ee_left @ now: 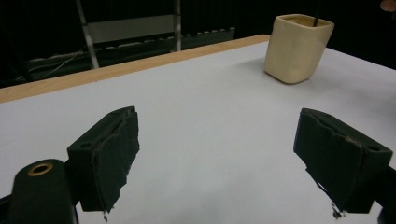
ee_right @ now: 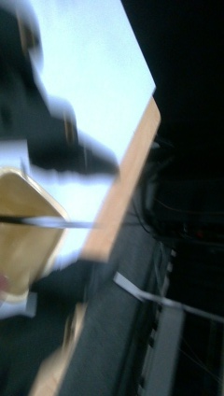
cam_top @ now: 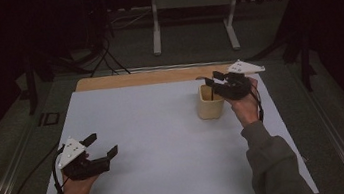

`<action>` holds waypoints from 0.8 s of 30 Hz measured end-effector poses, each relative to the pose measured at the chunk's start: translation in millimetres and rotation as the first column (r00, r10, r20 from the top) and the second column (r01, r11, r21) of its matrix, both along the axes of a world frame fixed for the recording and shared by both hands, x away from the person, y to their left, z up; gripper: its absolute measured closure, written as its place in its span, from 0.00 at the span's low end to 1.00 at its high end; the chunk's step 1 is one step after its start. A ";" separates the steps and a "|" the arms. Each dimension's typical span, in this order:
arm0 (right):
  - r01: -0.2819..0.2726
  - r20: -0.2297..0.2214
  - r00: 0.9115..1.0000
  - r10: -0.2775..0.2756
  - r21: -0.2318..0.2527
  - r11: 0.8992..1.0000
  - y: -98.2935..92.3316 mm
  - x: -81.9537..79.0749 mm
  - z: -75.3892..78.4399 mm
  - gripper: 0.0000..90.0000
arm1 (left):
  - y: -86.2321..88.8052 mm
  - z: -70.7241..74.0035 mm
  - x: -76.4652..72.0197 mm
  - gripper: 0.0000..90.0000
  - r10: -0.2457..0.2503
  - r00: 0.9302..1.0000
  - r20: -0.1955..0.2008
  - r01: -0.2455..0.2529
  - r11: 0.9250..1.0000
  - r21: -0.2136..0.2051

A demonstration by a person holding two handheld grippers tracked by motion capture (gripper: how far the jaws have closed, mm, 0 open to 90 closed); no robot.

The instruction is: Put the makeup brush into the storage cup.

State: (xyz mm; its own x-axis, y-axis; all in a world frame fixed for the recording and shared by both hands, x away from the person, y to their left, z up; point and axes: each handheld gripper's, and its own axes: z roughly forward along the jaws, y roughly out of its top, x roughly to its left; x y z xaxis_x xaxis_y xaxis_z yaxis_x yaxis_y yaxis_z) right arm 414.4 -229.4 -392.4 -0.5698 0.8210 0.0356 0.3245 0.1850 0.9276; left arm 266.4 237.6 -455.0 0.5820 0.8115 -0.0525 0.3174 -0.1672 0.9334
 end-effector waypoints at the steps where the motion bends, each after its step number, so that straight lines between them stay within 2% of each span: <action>1: 0.009 -0.012 1.000 -0.009 0.001 1.000 0.5 0.0 -0.5 0.25 | 0.2 0.1 0.0 0.17 0.001 1.000 0.000 -0.001 1.000 0.000; 2: 0.036 -0.016 0.999 -0.036 -0.013 0.999 1.3 -0.1 -0.7 0.12 | 0.4 0.1 0.0 0.17 0.002 1.000 0.000 -0.002 1.000 0.001; 4: 0.021 -0.046 0.999 -0.021 0.007 1.000 -1.0 -0.2 -1.3 0.13 | 0.6 0.1 0.1 0.17 0.002 1.000 0.000 -0.002 1.000 0.000; 5: 0.025 -0.052 0.998 -0.024 0.002 1.000 -1.7 -0.4 -1.6 0.11 | 0.6 0.1 0.0 0.17 0.002 1.000 0.000 -0.002 1.000 0.000; 16: 0.025 -0.055 0.998 -0.024 0.006 1.000 -16.9 -7.8 -4.1 0.11 | 0.8 -0.9 -0.5 0.17 0.004 1.000 -0.003 -0.004 1.000 0.001; 24: 0.007 -0.059 0.998 -0.007 0.003 1.000 -21.2 -14.0 -8.5 0.11 | 3.4 -1.8 -1.9 0.17 0.011 1.000 -0.005 -0.011 1.000 -0.004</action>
